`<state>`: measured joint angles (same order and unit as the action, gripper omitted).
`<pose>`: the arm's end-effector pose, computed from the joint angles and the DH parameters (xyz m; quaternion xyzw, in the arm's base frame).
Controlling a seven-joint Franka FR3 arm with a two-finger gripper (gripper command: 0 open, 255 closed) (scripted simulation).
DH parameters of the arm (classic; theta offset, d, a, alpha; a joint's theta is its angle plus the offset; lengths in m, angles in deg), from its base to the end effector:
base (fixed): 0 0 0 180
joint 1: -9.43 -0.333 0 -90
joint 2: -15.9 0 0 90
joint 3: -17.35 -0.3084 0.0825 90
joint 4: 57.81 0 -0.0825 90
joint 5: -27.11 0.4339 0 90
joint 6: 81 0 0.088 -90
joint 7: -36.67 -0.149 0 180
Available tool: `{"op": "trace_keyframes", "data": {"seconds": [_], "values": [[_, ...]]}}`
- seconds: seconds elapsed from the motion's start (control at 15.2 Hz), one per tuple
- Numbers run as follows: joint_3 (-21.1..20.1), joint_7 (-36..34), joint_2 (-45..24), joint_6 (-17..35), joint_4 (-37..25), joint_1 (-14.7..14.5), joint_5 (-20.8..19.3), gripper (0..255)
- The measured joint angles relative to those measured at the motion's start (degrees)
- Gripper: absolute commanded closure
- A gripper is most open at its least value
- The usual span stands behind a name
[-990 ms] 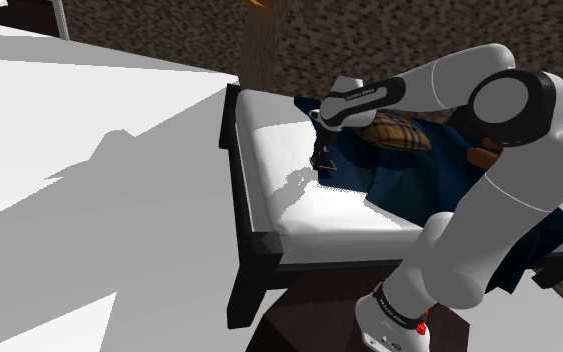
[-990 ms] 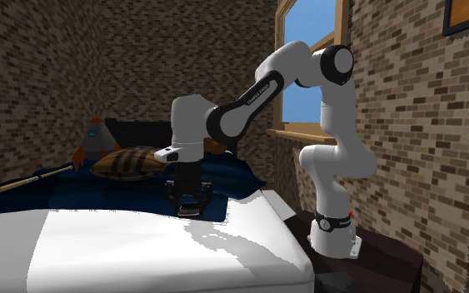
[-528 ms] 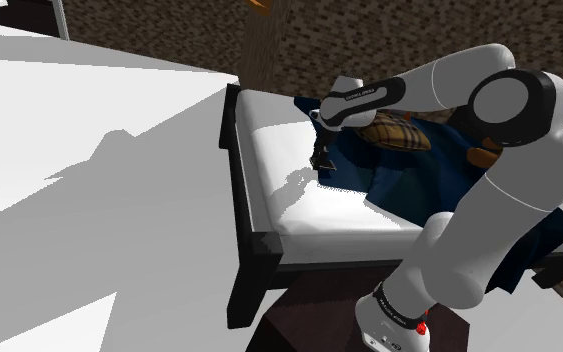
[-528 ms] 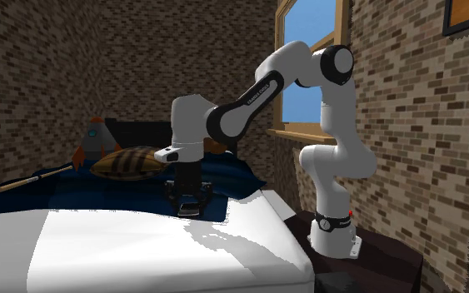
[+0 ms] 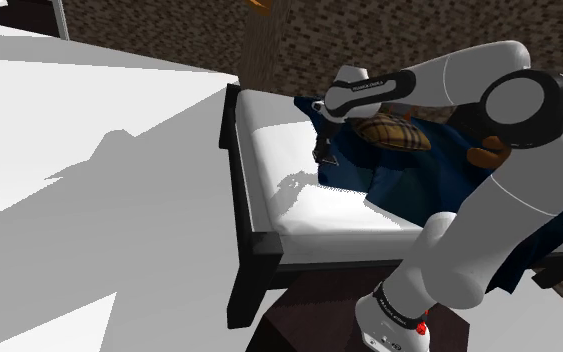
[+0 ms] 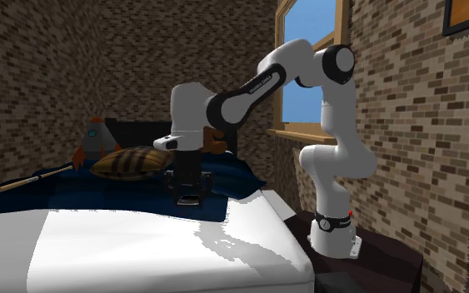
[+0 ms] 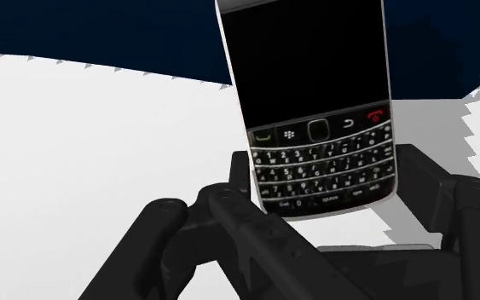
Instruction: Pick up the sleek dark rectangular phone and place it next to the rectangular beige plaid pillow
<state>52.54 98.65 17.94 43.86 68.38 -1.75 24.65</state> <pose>0.5166 -0.2329 0.3173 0.9415 0.3370 -0.0028 0.0075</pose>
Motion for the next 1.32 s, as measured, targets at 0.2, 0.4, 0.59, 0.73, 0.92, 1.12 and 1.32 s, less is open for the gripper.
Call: {"op": "trace_keyframes", "data": {"seconds": [0.2, 0.4, 0.59, 0.73, 0.92, 1.12, 1.32], "values": [[-0.1, -0.4, 1.2, -2.2, -1.2, 0.0, -0.8, 255], [-0.3, -0.9, 2.4, -4.6, -2.7, 0.0, -1.4, 255], [-0.5, -1.3, 3.5, -6.7, -3.8, 0.0, -2.0, 255], [-0.7, -1.7, 4.3, -8.5, -4.8, -0.1, -2.5, 255], [-0.8, -1.8, 4.5, -10.7, -6.9, -0.2, -2.5, 255], [-1.1, -2.0, 5.3, -13.0, -8.6, -0.2, -2.9, 255], [-1.3, -2.3, 5.9, -15.2, -10.2, -0.3, -3.1, 255]]}}
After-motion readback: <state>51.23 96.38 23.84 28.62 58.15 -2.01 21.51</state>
